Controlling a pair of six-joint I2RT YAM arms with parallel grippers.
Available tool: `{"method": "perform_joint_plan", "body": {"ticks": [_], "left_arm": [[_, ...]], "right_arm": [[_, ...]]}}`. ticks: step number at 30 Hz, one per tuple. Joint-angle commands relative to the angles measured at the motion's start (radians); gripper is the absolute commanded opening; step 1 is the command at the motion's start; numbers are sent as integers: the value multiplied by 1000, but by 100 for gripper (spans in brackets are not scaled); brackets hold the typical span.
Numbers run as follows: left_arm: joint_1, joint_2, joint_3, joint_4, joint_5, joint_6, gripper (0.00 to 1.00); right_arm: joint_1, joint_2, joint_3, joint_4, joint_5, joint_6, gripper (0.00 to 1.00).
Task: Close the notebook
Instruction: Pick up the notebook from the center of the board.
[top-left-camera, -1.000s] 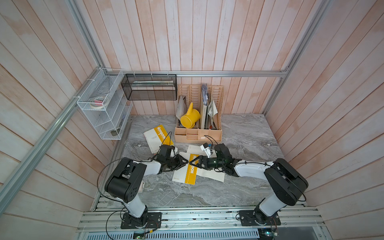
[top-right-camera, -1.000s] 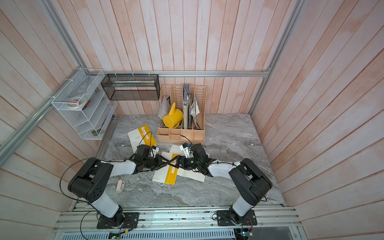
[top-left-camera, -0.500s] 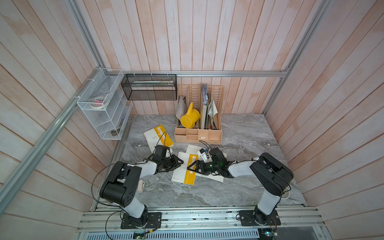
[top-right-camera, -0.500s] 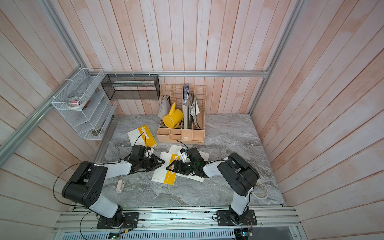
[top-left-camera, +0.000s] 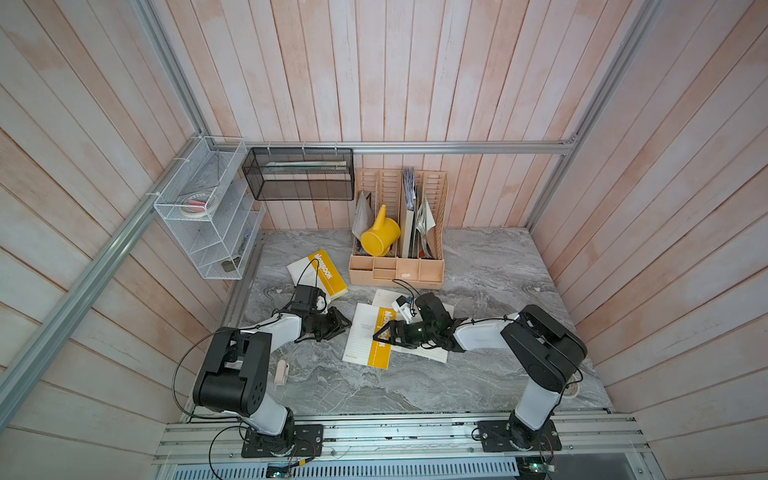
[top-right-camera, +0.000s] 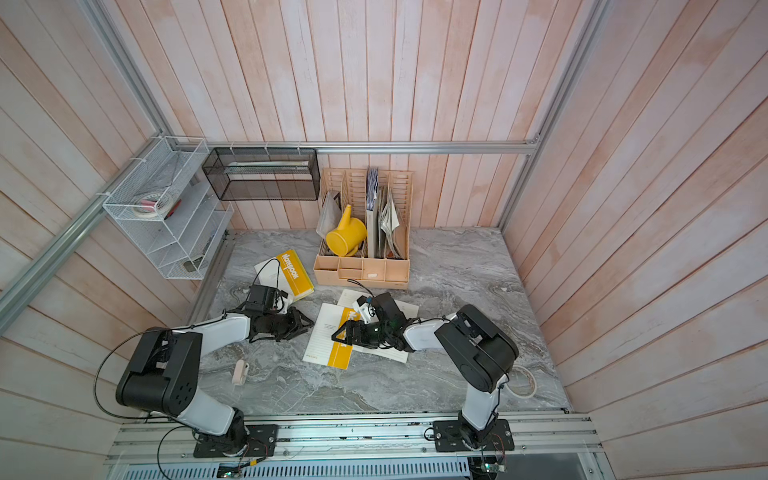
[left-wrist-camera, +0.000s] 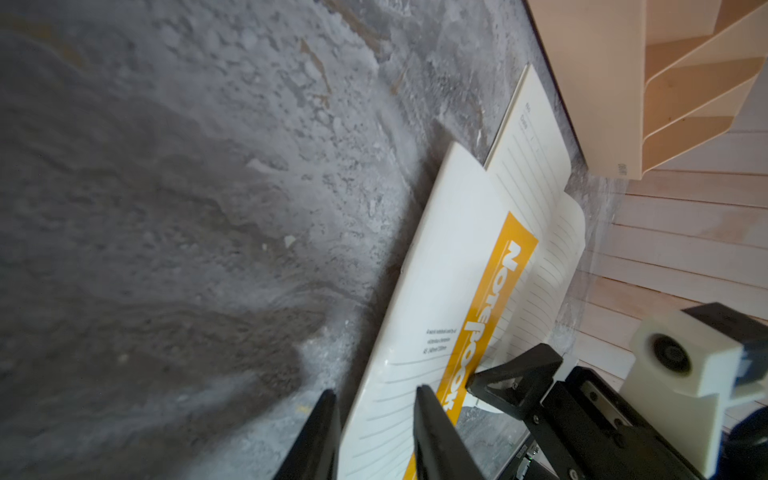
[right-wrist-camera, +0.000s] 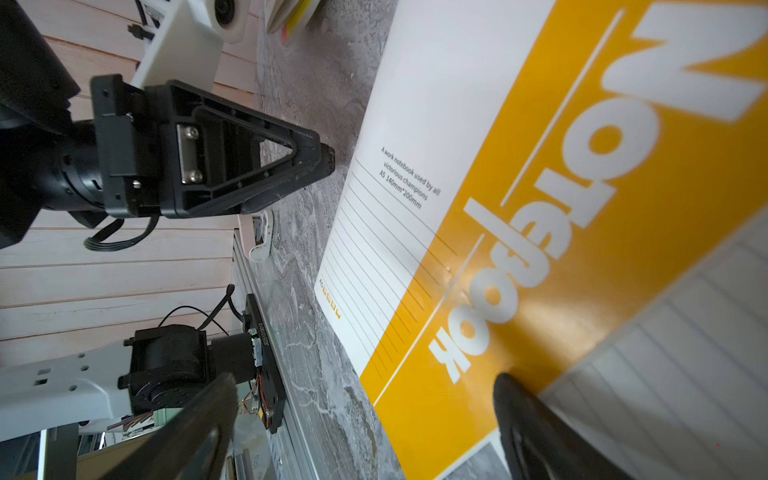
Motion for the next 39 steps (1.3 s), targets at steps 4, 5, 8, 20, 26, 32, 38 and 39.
{"method": "perform_joint_plan", "body": {"ticks": [4,5,8,20,26,32,38,39], "left_arm": [[10,45,-48,64,28,61,34],[10,55,-53,72,28,63,34],[13,85,-81,134,49,61,34],[40,143,-181,407,260,38,24],[40,117,-178,401,285,16,16],[40,52,-181,364,294,11,4],[40,-26,-206,390,324,-46,0],[40,-43,-209,383,321,-52,0]], "right_arm": [[1,5,-15,-103,58,-24,98],[1,4,-16,-102,57,-23,98],[2,2,-18,-100,55,-23,98],[1,13,-12,-93,49,-23,98],[1,20,-9,-89,47,-24,98],[1,16,-6,-96,43,-31,98],[0,-25,10,-143,48,-68,98],[0,-36,10,-147,50,-72,98]]}}
